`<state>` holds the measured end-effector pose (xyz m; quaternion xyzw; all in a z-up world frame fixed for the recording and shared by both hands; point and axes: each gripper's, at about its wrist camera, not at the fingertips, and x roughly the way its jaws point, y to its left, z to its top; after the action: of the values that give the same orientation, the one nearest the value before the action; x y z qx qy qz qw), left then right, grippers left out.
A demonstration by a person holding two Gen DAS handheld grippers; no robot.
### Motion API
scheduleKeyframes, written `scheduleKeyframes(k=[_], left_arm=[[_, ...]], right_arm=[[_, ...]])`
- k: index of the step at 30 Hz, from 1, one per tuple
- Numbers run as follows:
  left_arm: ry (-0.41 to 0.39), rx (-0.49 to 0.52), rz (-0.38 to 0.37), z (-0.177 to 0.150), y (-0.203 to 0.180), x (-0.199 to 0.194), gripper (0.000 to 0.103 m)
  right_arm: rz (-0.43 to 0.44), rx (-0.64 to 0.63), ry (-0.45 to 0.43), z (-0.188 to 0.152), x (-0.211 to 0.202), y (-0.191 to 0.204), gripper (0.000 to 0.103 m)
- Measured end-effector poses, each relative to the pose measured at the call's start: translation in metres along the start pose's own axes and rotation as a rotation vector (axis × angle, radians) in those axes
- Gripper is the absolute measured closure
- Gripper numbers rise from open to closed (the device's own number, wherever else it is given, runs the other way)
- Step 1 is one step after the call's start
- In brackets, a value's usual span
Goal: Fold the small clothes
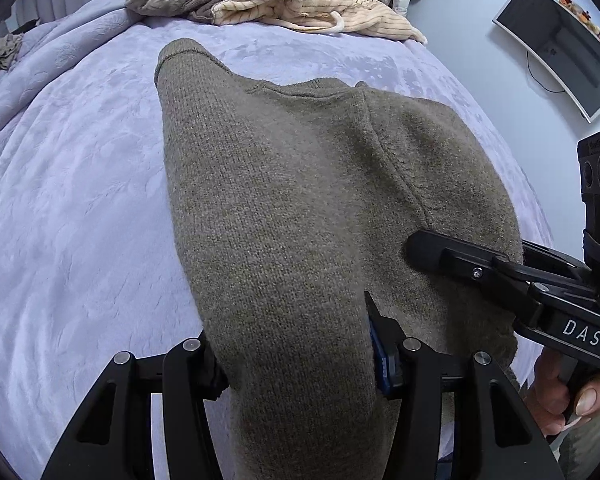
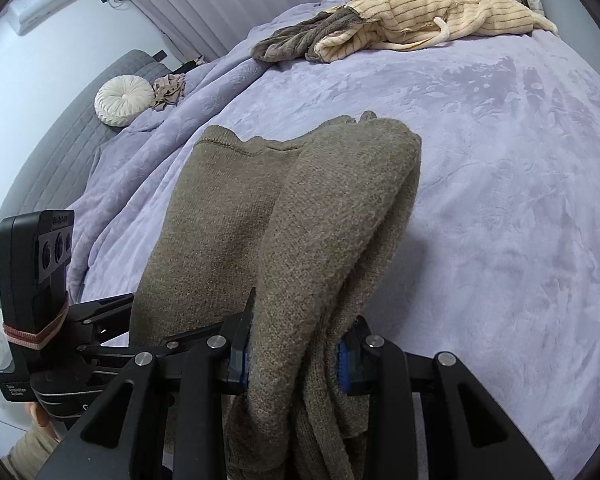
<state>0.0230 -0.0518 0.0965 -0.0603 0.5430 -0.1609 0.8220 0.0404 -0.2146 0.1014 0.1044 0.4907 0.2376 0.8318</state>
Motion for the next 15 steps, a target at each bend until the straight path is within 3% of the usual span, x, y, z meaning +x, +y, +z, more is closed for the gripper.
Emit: scheduleKeyframes(k=[15], left_arm=[[0.006,-0.005,0.005,-0.062,0.016,-0.020,0.048]], right_arm=[[0.016,-0.018,0.033,-0.056,-0.003,0.027,0.070]])
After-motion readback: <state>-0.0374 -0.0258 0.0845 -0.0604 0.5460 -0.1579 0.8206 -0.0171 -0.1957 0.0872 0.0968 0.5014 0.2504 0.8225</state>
